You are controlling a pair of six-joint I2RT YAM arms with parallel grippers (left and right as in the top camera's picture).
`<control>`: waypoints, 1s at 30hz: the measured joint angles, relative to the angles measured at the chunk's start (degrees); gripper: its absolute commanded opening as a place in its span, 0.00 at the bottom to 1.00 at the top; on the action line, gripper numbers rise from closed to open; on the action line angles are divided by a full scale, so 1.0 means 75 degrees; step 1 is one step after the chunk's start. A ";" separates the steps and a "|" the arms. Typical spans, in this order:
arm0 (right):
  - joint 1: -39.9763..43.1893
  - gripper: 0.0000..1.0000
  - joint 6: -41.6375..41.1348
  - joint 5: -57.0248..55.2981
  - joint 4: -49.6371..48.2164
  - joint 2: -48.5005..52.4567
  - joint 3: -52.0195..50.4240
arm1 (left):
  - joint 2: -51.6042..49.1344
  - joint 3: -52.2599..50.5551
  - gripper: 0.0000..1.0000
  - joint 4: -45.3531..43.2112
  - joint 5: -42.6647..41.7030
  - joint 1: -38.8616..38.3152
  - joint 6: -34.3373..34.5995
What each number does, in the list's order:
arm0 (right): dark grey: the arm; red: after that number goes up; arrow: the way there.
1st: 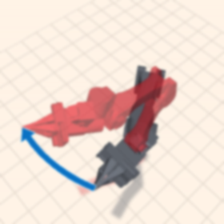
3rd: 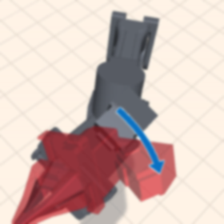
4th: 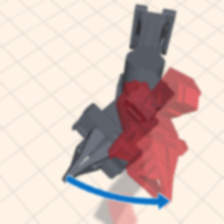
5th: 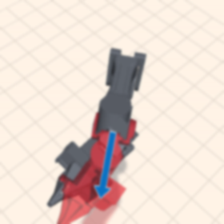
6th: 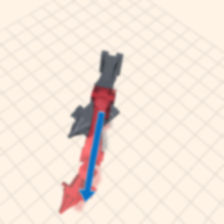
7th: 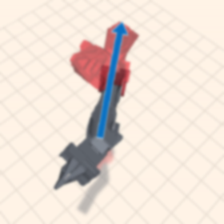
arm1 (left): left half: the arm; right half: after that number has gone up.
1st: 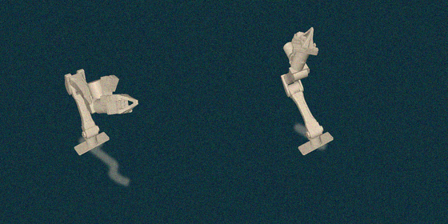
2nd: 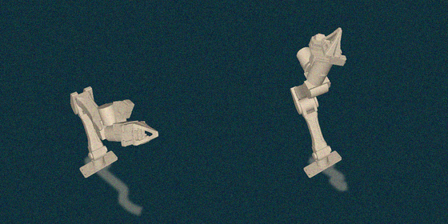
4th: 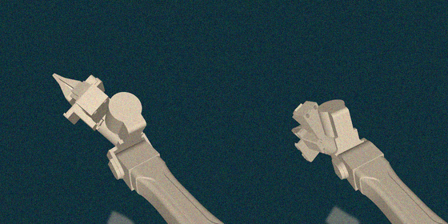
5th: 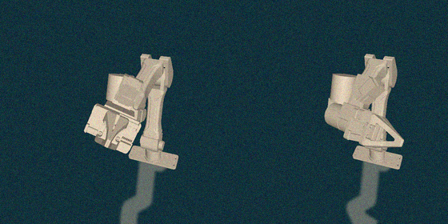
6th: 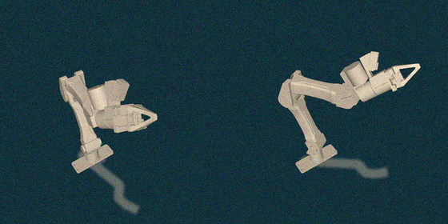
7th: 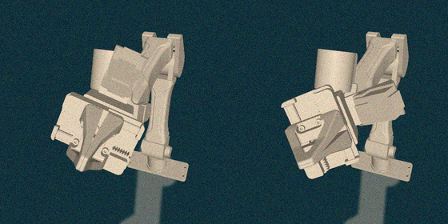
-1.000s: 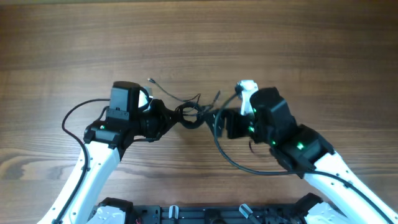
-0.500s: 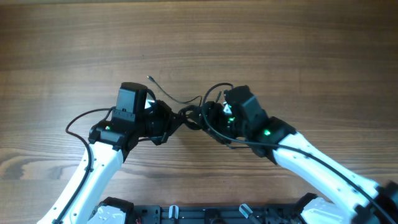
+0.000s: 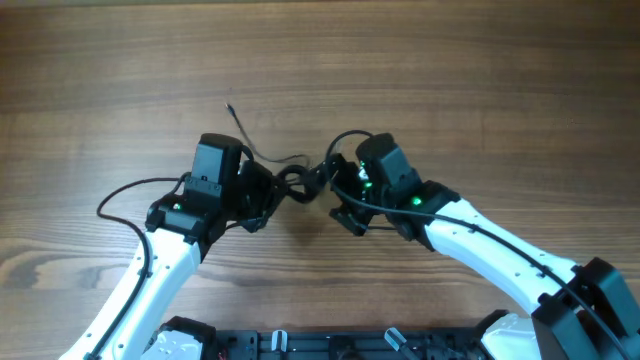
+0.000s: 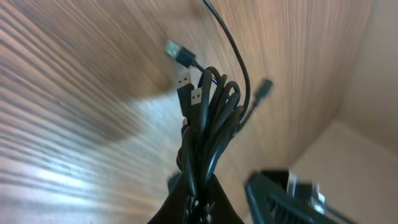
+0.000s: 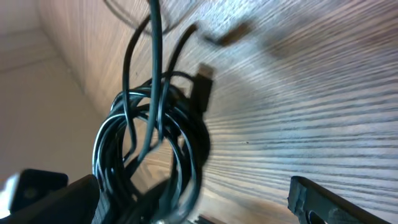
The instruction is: Untangle cables
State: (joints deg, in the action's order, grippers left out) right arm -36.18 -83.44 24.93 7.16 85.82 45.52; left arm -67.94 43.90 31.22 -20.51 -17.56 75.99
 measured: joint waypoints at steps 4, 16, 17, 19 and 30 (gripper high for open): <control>0.0017 0.91 -0.0833 0.0131 -0.0146 0.0000 -0.0003 | 0.0000 0.0000 0.04 -0.0082 0.0440 -0.0082 0.0653; -0.0099 0.56 -0.2862 0.0003 -0.0679 0.0032 -0.0009 | 0.0003 0.0006 0.04 -0.0726 0.1489 -0.1553 0.2445; -0.0099 0.52 -0.2967 -0.0041 -0.0708 0.0032 -0.0009 | 0.0003 0.0006 0.04 -0.0836 0.1518 -0.1670 0.2547; -0.0099 0.40 -0.3089 -0.0099 -0.0804 0.0032 -0.0009 | 0.0003 0.0009 0.04 -0.1049 0.1614 -0.1877 0.2748; 0.0233 0.04 0.0230 -0.0114 -0.0801 0.0032 -0.0009 | 0.0096 0.0111 0.72 -0.0484 0.1705 -0.2069 0.1306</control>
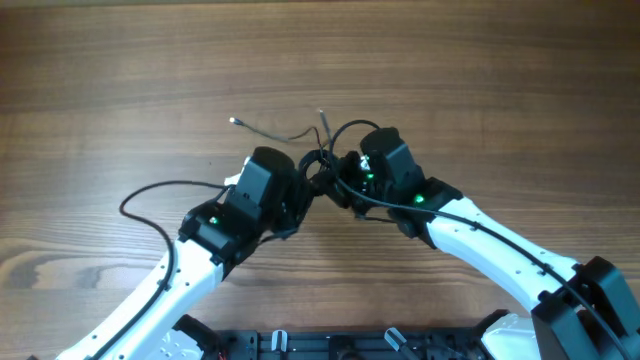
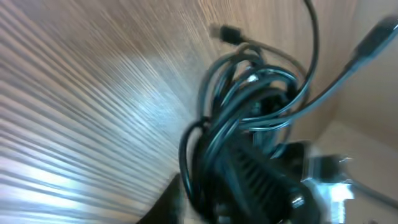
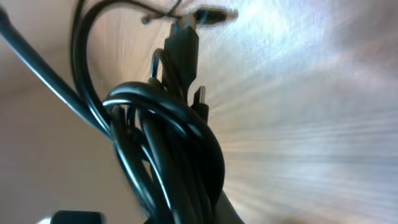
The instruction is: Untangle cables
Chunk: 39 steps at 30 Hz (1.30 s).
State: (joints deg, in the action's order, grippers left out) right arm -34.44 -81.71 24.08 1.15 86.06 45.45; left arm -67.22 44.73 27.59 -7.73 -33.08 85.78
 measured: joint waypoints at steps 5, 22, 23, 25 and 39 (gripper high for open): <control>0.0688 0.04 0.2702 0.0423 0.0003 0.0000 0.0000 | 0.0472 0.0000 0.98 0.0350 -0.0504 0.0903 -0.2049; 0.0766 0.04 0.4913 0.3372 -0.0810 0.0000 -0.0009 | 0.0533 0.0000 0.60 0.0466 -0.1786 0.1259 -0.5214; 0.0787 0.04 0.4913 0.3416 -0.0801 0.0000 -0.0015 | 0.0533 0.0000 0.60 0.0460 -0.1682 0.1262 -0.5217; 0.0793 0.04 0.4913 0.3462 -0.0790 0.0000 -0.0015 | 0.0533 0.0000 0.56 0.0408 -0.1437 0.1262 -0.5228; 0.0793 0.04 0.4911 0.3727 -0.0784 0.0026 -0.0015 | -0.0096 0.0003 0.40 -0.0108 -0.1003 0.1201 -0.5292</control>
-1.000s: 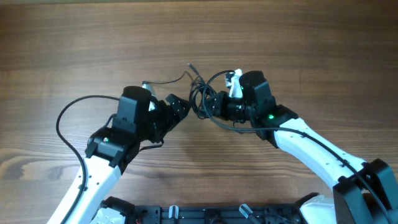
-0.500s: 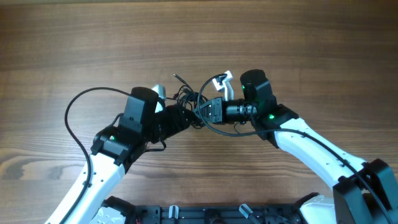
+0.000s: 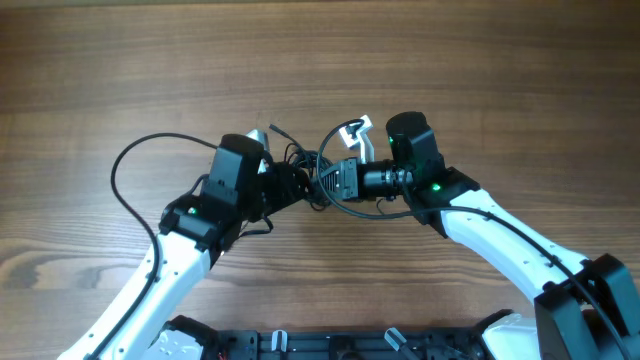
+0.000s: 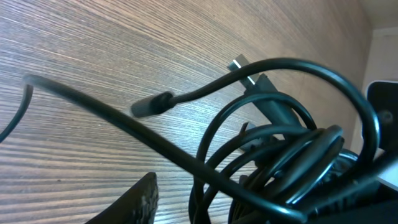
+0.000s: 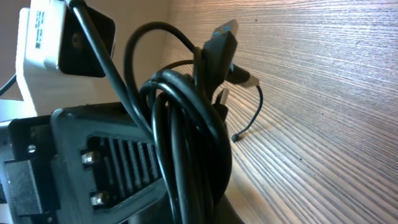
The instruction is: Untangle cables
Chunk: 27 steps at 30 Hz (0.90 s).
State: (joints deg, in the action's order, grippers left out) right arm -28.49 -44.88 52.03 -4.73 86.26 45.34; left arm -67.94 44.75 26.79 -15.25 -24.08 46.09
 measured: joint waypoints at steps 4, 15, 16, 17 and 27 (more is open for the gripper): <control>0.0047 0.04 0.0000 -0.0026 -0.0029 0.0017 0.0000 | -0.0152 0.0000 0.15 -0.0344 -0.0073 0.0003 0.0003; 0.0064 1.00 0.0047 0.0236 -0.0064 0.0020 0.0000 | -0.0221 0.0020 0.04 -0.0525 0.0216 -0.0006 -0.0020; 0.0099 1.00 0.0052 0.0239 -0.0064 0.0020 0.0000 | -0.0233 0.0020 0.04 -0.0493 0.0274 0.0026 -0.0012; 0.0166 1.00 0.0061 0.0233 -0.0064 0.0020 0.0000 | -0.0242 0.0020 0.04 -0.0399 0.0338 0.0076 0.0041; 0.0297 1.00 0.1760 -0.1198 0.1087 0.0020 0.0000 | -0.0242 0.0017 0.04 0.0962 0.0574 0.1341 0.3512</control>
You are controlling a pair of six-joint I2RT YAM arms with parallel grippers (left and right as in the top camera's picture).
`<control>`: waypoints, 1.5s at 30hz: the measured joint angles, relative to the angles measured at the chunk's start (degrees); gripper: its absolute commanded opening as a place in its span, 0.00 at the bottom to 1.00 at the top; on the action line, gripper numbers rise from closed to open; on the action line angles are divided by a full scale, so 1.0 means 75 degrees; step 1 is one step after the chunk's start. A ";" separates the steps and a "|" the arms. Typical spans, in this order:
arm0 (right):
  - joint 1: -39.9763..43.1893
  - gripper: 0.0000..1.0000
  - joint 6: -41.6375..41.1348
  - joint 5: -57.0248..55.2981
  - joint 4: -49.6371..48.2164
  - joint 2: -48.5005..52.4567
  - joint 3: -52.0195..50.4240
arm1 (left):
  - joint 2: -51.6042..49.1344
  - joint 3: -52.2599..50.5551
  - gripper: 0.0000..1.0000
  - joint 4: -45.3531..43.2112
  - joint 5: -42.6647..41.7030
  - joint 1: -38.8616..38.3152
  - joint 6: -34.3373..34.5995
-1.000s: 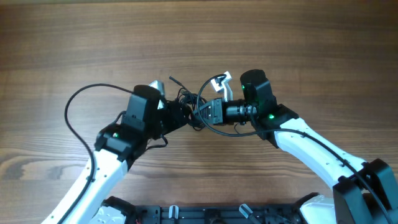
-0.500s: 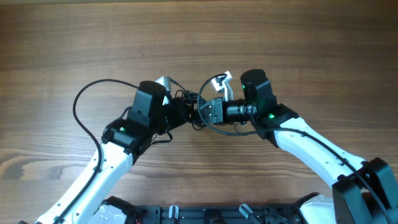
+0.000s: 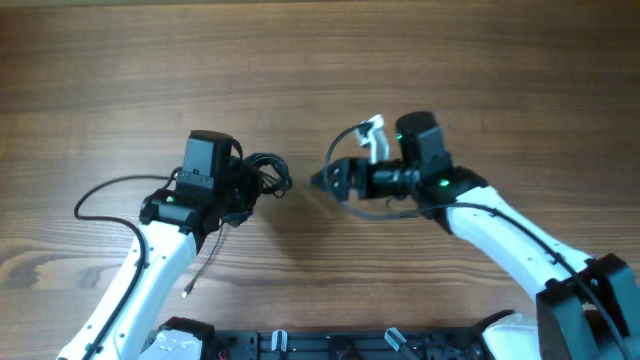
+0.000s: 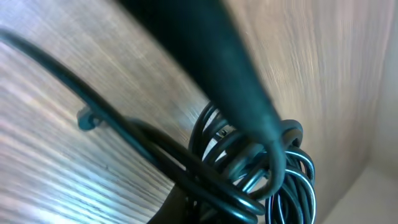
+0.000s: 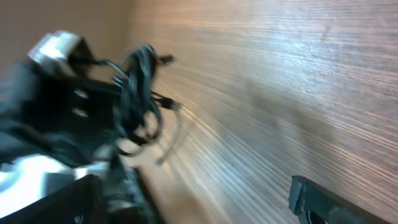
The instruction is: Untangle cables
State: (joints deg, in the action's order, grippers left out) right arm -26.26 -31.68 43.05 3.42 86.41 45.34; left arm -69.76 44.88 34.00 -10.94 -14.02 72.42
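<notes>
A tangled bundle of black cables (image 3: 265, 175) hangs at the tip of my left gripper (image 3: 248, 188), left of the table's middle. In the left wrist view the coils (image 4: 249, 168) fill the frame, with the left gripper (image 4: 199, 211) shut on them. One loose cable (image 3: 100, 195) loops out to the left, and a thin end (image 3: 190, 290) trails toward the front. My right gripper (image 3: 330, 182) stands apart to the right of the bundle. In the right wrist view its fingers (image 5: 323, 199) are spread wide with nothing between them, and the bundle (image 5: 140, 87) shows blurred ahead.
The wooden table (image 3: 320, 60) carries nothing else in view. A black wire loop (image 3: 352, 212) hangs around the right arm's wrist. The arms' bases sit at the front edge.
My right gripper was shut on the bundle beside the left gripper; now it is open and has let go. The left gripper, holding the bundle, is now further left, with a gap between the arms.
At first my left gripper held the bundle while the right stood open against it. Then both grippers were shut on the bundle, close together at the middle. Now only the left holds it, off to the left, with a loose cable looped out beside it.
</notes>
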 measured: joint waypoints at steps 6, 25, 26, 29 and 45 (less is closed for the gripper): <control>-0.1291 1.00 0.0691 -0.1644 -0.0391 0.0000 0.0000 | 0.0000 0.0000 0.04 0.0702 -0.0323 0.0009 0.2177; -0.2008 0.99 0.0455 -0.3174 -0.0525 0.0000 0.0000 | 0.0000 0.0000 0.04 0.1008 -0.0737 0.0023 0.4943; -0.2101 1.00 0.0452 -0.3177 -0.0533 0.0000 0.0000 | 0.0000 0.0000 0.04 0.1005 -0.0799 0.0023 0.5001; -0.2378 0.99 0.0332 -0.3450 -0.0548 0.0000 0.0000 | 0.0000 0.0000 0.04 0.1008 -0.0924 0.0023 0.5080; -0.2500 0.99 -0.0807 -0.5292 -0.1032 0.0000 -0.0015 | 0.0000 0.0000 0.04 0.0947 -0.2037 0.0061 0.5045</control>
State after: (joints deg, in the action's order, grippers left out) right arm -45.01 -37.74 3.36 -4.32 86.41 45.23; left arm -69.76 44.88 41.10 -26.22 -13.56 110.26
